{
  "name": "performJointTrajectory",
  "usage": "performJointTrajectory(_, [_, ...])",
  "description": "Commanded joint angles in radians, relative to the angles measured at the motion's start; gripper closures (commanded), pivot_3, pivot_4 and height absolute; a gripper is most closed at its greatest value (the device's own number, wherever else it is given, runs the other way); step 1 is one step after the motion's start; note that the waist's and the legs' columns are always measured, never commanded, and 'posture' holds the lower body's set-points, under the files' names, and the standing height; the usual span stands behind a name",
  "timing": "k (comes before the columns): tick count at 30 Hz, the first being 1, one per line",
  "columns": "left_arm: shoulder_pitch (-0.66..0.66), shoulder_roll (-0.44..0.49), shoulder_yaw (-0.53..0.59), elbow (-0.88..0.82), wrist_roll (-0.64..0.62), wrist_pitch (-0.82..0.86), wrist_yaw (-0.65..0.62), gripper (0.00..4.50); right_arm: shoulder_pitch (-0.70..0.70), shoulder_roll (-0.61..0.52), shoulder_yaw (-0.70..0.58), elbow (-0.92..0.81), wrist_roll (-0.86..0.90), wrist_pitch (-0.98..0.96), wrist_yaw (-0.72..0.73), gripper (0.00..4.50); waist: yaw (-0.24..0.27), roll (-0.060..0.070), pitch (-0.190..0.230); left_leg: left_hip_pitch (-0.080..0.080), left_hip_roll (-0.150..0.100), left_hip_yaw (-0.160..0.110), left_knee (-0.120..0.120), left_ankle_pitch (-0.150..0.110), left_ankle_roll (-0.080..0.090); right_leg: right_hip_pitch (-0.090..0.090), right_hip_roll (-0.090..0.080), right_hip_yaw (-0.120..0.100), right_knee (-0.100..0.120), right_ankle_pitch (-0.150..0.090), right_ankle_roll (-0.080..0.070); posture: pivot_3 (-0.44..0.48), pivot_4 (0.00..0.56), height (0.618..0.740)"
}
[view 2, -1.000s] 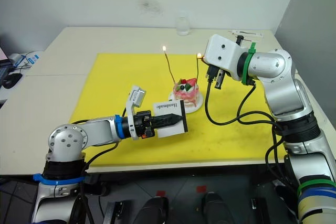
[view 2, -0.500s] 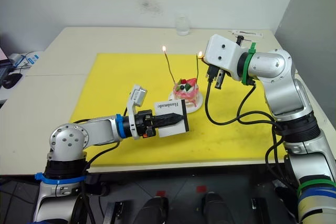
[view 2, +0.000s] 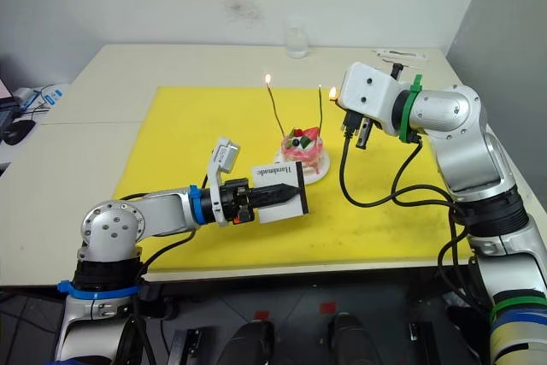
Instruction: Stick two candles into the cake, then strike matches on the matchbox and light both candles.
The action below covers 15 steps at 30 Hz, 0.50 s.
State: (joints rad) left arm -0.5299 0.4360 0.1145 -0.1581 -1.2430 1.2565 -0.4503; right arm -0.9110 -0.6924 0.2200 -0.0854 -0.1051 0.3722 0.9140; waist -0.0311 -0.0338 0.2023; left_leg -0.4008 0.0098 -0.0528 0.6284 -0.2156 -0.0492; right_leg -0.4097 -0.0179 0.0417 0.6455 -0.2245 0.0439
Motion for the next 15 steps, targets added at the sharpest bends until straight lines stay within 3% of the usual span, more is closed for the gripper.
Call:
performJointTrajectory(1, [-0.016,-0.002,0.001,-0.016,-0.002,-0.005,-0.017,4.5,-0.004,-0.019,-0.032,-0.042,-0.005,0.008,-0.01,4.49,0.0,0.0,0.0,0.0,0.0,0.0,0.0,0.0,0.0,0.0,0.0,0.0,0.0,0.0,0.0,0.0,0.15,0.74])
performJointTrajectory(10, [-0.004,0.002,-0.001,-0.037,-0.001,-0.005,-0.023,4.5,0.208,-0.126,-0.162,-0.132,0.003,0.091,-0.06,4.49,0.005,0.0,0.0,-0.001,-0.001,0.0,0.0,0.0,0.0,0.0,-0.001,0.0,-0.001,0.0,0.0,0.0,0.15,0.74])
performJointTrajectory(15, [-0.003,0.004,-0.006,-0.035,0.005,-0.005,-0.033,4.5,0.245,-0.148,-0.198,-0.156,0.011,0.128,-0.088,4.49,-0.006,0.0,0.0,0.0,0.001,0.002,0.0,0.0,0.0,-0.001,0.0,0.001,0.001,-0.001,0.0,0.0,0.15,0.74])
